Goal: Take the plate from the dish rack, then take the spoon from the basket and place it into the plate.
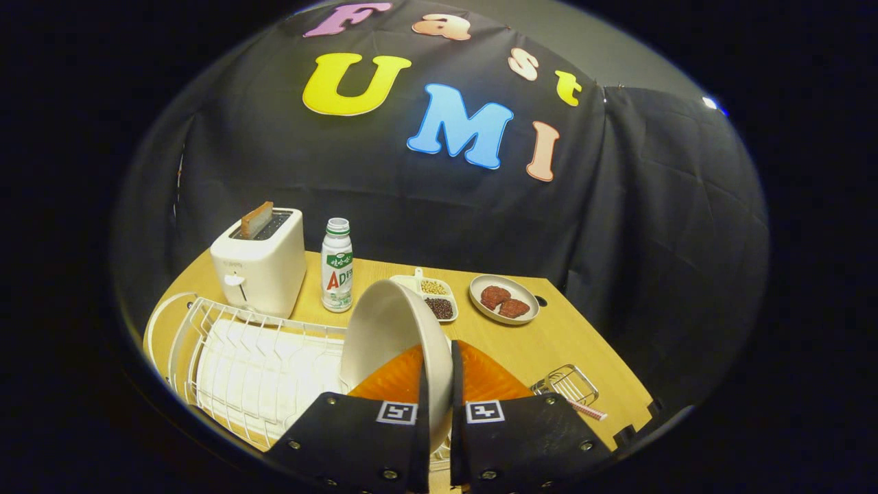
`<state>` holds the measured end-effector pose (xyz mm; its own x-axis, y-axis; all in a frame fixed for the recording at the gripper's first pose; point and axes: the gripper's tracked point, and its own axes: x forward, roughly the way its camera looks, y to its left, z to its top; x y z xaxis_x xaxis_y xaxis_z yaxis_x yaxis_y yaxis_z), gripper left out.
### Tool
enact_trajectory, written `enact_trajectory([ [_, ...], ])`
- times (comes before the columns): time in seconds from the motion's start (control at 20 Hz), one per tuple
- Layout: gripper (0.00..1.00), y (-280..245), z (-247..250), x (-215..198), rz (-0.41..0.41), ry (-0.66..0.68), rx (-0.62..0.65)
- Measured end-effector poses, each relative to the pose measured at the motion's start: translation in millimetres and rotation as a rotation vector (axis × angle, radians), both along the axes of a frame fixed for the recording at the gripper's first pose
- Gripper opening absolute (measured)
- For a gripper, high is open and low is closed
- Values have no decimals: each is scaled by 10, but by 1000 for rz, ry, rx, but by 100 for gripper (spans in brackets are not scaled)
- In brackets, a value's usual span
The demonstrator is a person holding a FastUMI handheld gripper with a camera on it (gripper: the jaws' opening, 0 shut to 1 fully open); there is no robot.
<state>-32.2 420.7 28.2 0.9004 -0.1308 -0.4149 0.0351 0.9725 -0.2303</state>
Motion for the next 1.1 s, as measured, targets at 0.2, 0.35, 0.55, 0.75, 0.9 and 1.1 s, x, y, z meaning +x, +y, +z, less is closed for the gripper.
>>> enact_trajectory([
  [0.2, 12, 93, 135, -30, -10, -7, -75],
  [0.35, 12, 84, 261, -83, -15, -29, -112],
  [0.55, 12, 31, 412, -193, -21, -55, -88],
  [0.75, 12, -61, 519, -375, -31, -67, -52],
  [0.9, 12, -137, 540, -570, -30, -64, -29],
  [1.1, 11, -288, 405, -940, -20, -35, -25],
])
